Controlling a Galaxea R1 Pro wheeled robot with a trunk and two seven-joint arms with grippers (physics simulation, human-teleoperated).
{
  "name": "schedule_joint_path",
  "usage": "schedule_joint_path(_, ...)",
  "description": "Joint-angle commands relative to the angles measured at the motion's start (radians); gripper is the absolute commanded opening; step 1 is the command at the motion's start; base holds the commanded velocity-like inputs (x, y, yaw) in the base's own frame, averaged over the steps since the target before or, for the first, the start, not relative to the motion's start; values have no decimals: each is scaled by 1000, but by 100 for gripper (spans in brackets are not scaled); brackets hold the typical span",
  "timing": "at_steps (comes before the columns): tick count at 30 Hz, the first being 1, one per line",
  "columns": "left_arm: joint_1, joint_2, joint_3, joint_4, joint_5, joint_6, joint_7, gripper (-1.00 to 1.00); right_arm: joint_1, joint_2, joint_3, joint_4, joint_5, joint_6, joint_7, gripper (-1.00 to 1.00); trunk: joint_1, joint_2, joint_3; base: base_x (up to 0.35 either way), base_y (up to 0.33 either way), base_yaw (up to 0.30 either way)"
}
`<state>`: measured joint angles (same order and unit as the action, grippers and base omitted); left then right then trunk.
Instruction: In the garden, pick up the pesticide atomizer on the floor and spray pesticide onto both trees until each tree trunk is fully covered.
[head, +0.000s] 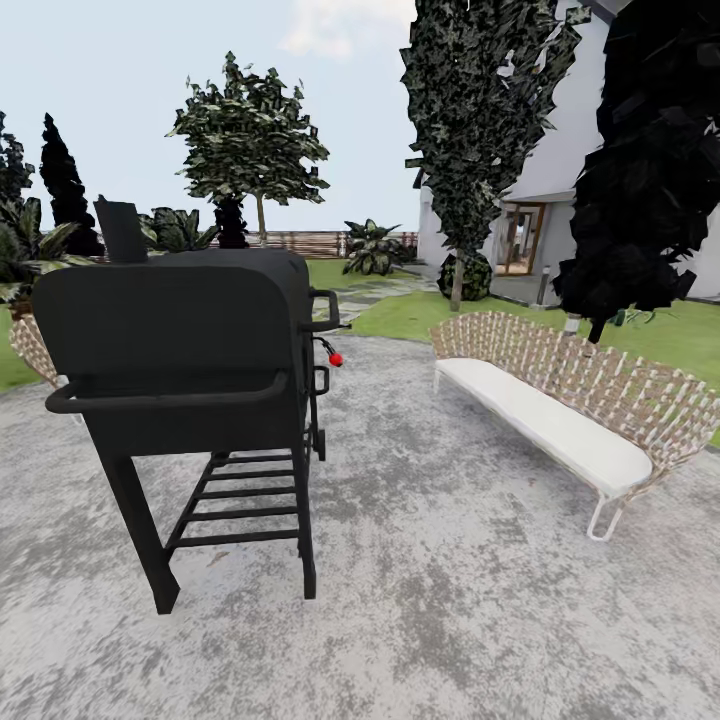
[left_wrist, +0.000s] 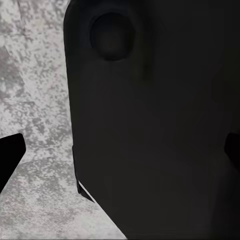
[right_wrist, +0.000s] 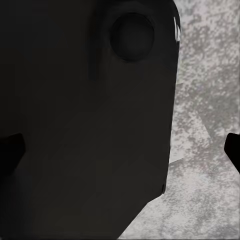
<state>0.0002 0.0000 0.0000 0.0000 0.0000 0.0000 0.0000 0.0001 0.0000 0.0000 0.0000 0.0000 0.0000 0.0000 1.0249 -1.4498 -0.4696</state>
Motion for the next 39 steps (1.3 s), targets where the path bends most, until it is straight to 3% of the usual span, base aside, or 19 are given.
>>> schedule_joint_path(1, 0, 0, 0, 0, 0, 0, 0, 100, 0, 0, 0, 0, 0, 0, 0, 100, 0, 0, 0, 0, 0, 0)
schedule_joint_path(23, 0, 0, -2, 2, -1, -2, -2, 100, -2, 0, 0, 11, -1, 2, -2, 100, 0, 0, 0, 0, 0, 0)
schedule_joint_path(28, 28, -28, -2, -27, 3, -2, -2, 100, -2, 1, -1, 2, -2, -27, -1, 100, 0, 0, 0, 0, 0, 0)
schedule_joint_path(29, 103, -37, -4, -130, 5, -2, -4, 100, -2, 2, -1, 1, -4, -121, -1, 100, 0, 0, 0, 0, 0, 0)
schedule_joint_path(39, 104, -48, -5, -224, 7, -3, -5, 100, -2, 2, 2, 0, 1, -126, 0, 100, 0, 0, -1, 0, 0, -85)
